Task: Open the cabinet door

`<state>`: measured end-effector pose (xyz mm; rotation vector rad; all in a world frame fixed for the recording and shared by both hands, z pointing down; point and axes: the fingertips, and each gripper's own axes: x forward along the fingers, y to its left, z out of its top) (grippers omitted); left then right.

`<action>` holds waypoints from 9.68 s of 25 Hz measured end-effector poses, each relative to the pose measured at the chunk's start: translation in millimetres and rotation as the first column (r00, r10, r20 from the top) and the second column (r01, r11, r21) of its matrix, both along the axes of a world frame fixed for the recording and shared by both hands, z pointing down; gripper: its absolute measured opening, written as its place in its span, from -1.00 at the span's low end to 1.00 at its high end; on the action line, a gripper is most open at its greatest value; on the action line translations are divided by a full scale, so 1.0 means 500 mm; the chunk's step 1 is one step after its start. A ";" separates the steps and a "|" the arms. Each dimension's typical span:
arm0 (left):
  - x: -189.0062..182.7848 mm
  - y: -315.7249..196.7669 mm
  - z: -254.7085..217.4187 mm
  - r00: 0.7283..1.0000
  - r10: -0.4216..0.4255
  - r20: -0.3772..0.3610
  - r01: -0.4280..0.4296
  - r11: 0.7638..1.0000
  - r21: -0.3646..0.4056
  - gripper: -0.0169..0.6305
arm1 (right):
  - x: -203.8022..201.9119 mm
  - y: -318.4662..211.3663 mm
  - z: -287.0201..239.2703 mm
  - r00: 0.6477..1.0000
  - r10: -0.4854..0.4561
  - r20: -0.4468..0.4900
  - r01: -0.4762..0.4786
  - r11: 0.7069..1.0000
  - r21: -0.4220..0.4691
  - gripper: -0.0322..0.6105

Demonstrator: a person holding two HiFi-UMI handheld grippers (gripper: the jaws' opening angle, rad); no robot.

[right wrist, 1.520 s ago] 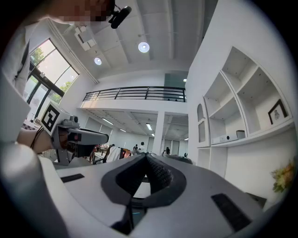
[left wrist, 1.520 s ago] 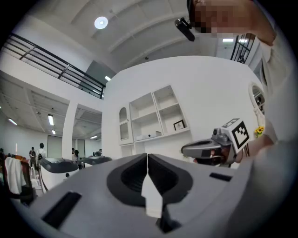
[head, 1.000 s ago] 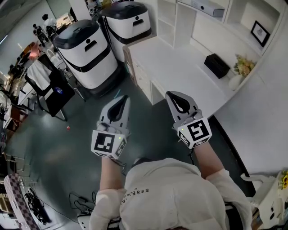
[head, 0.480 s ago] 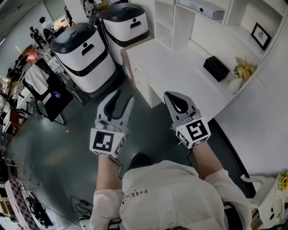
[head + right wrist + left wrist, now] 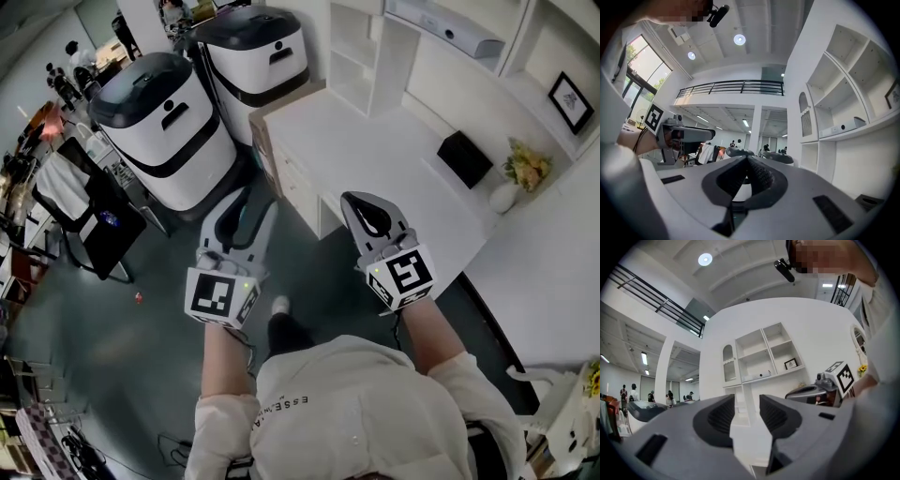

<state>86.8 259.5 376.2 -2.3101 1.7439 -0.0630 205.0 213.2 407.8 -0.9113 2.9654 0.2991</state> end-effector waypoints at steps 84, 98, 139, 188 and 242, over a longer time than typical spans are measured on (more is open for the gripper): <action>0.249 -1.381 -0.798 0.726 0.537 0.430 -0.687 0.539 0.487 -0.50 | 0.096 -1.084 -0.327 0.522 0.851 0.054 -0.848 0.512 0.141 -0.86; 0.249 -1.368 -0.800 0.700 0.561 0.442 -0.714 0.544 0.441 -0.67 | 0.089 -1.064 -0.293 0.499 0.866 0.037 -0.864 0.495 0.094 -0.86; -0.168 -1.219 -0.800 0.524 0.816 0.244 -0.842 0.453 0.294 -0.69 | -0.193 -1.085 -0.296 0.728 0.685 0.006 -0.681 0.723 0.117 -0.86; -0.563 -1.321 -0.753 0.780 0.600 0.177 -0.622 0.715 0.319 -0.70 | -0.531 -1.228 -0.216 0.892 0.452 -0.026 -0.451 0.892 0.040 -0.85; -0.146 -1.282 -0.048 0.636 0.771 -0.014 -0.770 0.633 -0.078 -0.93 | -0.193 -1.109 -0.103 0.703 0.706 0.081 -0.710 0.704 0.016 -0.86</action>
